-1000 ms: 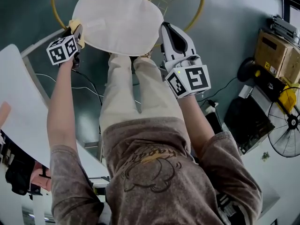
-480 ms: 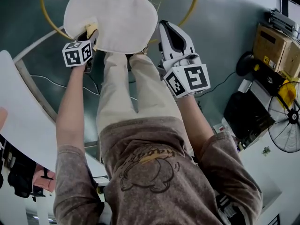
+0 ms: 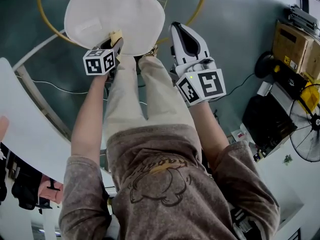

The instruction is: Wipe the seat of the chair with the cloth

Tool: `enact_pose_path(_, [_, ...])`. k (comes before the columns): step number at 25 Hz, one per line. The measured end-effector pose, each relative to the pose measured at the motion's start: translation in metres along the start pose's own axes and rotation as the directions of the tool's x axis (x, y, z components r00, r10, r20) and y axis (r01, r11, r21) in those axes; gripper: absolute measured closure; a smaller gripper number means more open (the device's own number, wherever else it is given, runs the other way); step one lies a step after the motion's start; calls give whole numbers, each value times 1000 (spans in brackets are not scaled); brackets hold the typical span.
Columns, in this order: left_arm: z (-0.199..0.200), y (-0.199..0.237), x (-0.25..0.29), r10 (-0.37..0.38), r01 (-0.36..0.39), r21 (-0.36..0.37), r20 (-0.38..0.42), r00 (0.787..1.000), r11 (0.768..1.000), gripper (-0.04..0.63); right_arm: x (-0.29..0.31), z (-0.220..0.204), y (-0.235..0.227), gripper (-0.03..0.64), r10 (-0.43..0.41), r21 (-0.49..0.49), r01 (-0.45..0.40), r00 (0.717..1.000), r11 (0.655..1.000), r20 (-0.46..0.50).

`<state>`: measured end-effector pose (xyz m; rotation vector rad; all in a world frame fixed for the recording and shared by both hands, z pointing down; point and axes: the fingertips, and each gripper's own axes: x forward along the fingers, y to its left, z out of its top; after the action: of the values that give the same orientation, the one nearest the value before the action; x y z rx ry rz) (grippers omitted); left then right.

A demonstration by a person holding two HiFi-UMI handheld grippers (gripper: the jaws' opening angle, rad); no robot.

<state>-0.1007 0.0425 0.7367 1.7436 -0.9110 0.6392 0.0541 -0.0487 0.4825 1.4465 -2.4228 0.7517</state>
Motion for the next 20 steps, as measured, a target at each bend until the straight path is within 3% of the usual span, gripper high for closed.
enact_pose_path(3, [-11, -27, 10, -44, 44, -25, -3, 999, 999, 476, -4, -1, -7, 589, -12, 3, 12, 1000, 1000, 2])
enact_pose_path(12, [-20, -95, 31, -168, 168, -1, -40, 985, 986, 476, -16, -4, -21, 589, -25, 15, 24, 1000, 1000, 9])
enact_pose_path(20, [-11, -115, 20, -188, 189, 42, -38, 981, 981, 476, -28, -4, -24, 589, -19, 12, 19, 1000, 1000, 6])
